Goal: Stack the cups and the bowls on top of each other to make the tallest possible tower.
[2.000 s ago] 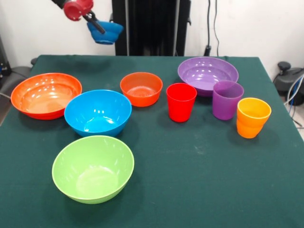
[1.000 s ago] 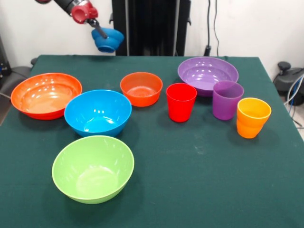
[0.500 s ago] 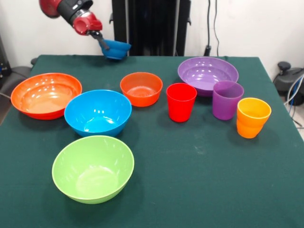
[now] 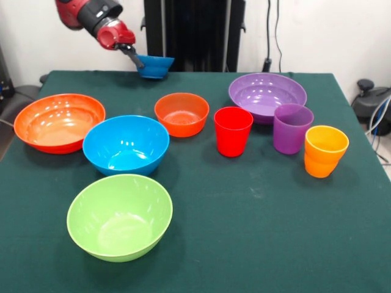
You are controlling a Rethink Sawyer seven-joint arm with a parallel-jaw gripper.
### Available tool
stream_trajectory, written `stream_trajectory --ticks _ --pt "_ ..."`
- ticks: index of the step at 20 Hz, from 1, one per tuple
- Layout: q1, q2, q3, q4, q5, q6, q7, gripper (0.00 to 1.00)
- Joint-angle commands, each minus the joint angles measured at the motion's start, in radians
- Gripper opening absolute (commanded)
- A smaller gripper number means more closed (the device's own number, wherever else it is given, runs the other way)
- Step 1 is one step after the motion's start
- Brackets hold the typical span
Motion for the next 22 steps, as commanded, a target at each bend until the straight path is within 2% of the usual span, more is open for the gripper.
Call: stream_trajectory --ticks 1,4,9,17,19,22 --pt "0.201 -0.029 -0.099 -0.227 -0.230 -0.109 -0.194 0.00" --pt "0.238 -0.048 -0.109 -0.228 -0.247 -0.127 -0.175 0.00" --pt "0.252 -0.055 -0.112 -0.227 -0.231 -0.126 -0.198 0.00" --pt "0.295 -0.078 -0.136 -0.239 -0.258 -0.159 -0.185 0.00" --pt "0.307 -0.081 -0.140 -0.244 -0.272 -0.167 -0.193 0.00" --pt "0.311 -0.076 -0.138 -0.255 -0.275 -0.131 -0.258 0.00"
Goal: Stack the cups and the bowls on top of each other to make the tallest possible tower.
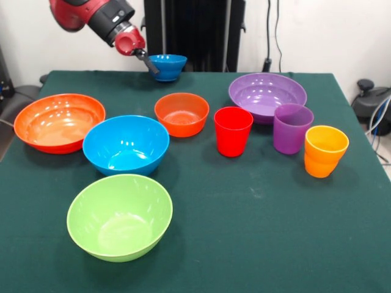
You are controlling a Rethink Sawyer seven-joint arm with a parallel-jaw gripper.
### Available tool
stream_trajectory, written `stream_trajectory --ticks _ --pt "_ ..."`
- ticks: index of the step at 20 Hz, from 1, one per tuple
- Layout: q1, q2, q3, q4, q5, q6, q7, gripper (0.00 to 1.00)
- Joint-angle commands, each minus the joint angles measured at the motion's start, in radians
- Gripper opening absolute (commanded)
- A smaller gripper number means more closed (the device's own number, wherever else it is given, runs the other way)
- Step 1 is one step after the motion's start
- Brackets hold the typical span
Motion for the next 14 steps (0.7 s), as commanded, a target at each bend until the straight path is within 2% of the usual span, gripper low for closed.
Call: stream_trajectory --ticks 1,6,14 --pt "0.104 0.016 -0.127 -0.279 -0.251 -0.058 -0.283 0.00" --pt "0.108 0.013 -0.121 -0.282 -0.263 -0.039 -0.323 0.00" --pt "0.111 0.011 -0.125 -0.279 -0.271 -0.057 -0.296 0.00"
